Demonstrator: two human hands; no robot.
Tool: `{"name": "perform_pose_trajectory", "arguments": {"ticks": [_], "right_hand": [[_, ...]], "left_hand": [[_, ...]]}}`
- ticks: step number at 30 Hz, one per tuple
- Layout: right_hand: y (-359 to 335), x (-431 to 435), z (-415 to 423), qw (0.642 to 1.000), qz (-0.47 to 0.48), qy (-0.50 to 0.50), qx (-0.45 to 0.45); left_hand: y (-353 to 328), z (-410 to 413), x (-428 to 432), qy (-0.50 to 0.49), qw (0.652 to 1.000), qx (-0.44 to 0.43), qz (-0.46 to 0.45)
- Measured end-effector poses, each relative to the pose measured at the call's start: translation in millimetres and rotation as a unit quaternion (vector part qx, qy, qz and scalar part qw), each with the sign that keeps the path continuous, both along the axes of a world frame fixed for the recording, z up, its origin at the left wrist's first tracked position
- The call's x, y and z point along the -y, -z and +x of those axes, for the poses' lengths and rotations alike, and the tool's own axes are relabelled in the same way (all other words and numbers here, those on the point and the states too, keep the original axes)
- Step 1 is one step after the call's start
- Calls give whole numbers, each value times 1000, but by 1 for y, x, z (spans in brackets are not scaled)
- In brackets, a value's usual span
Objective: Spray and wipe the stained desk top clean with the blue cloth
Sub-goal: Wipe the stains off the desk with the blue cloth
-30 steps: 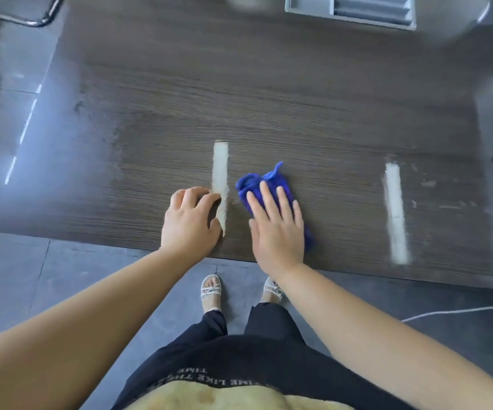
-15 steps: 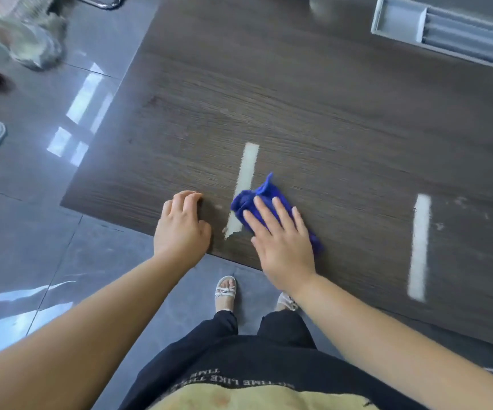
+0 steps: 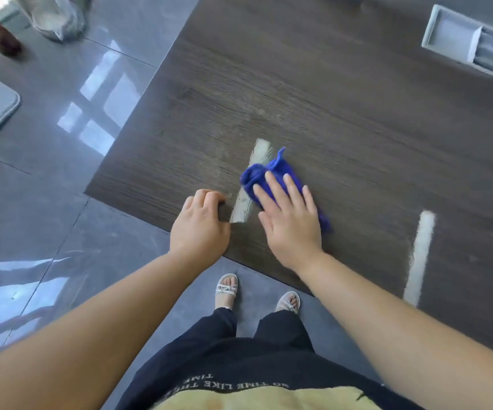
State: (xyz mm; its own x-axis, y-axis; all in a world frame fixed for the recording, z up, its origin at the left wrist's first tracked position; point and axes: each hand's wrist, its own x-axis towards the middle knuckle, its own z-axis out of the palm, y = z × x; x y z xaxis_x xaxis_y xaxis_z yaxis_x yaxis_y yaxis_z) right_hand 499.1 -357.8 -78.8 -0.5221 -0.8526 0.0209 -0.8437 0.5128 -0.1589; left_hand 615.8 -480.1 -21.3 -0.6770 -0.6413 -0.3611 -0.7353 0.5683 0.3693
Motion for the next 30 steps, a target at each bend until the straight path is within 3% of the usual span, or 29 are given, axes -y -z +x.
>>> {"name": "perform_pose_trajectory", "arguments": {"ticks": [2, 5, 7, 10, 12, 14, 18, 22, 27, 30], "right_hand": [[0, -15, 26, 995, 10, -94, 5], [-1, 6, -9, 984, 22, -178, 10], [0, 35, -51, 990, 25, -138, -19], [-6, 66, -113, 998, 64, 13, 22], [-6, 71, -121, 994, 61, 85, 38], [-5, 60, -96, 994, 44, 95, 29], [-2, -4, -37, 997, 24, -78, 14], [-3, 1, -100, 974, 46, -222, 11], [-8, 18, -227, 995, 95, -29, 23], [-4, -1, -219, 996, 58, 63, 10]], "left_hand": [[0, 2, 2, 0, 1000, -6, 12], [-1, 1, 1, -6, 999, -16, 33], [-3, 0, -1, -7, 999, -11, 37], [-5, -8, -6, 13, 999, 30, 38], [-6, -18, -8, 14, 998, 55, 30], [-8, -31, -10, -7, 997, 69, 23], [-7, -52, -20, -34, 997, 67, 11], [-6, -70, -33, -16, 999, 48, -17], [-8, -113, -49, 20, 1000, 23, 5], [-5, -145, -55, 48, 999, 9, 23]]}}
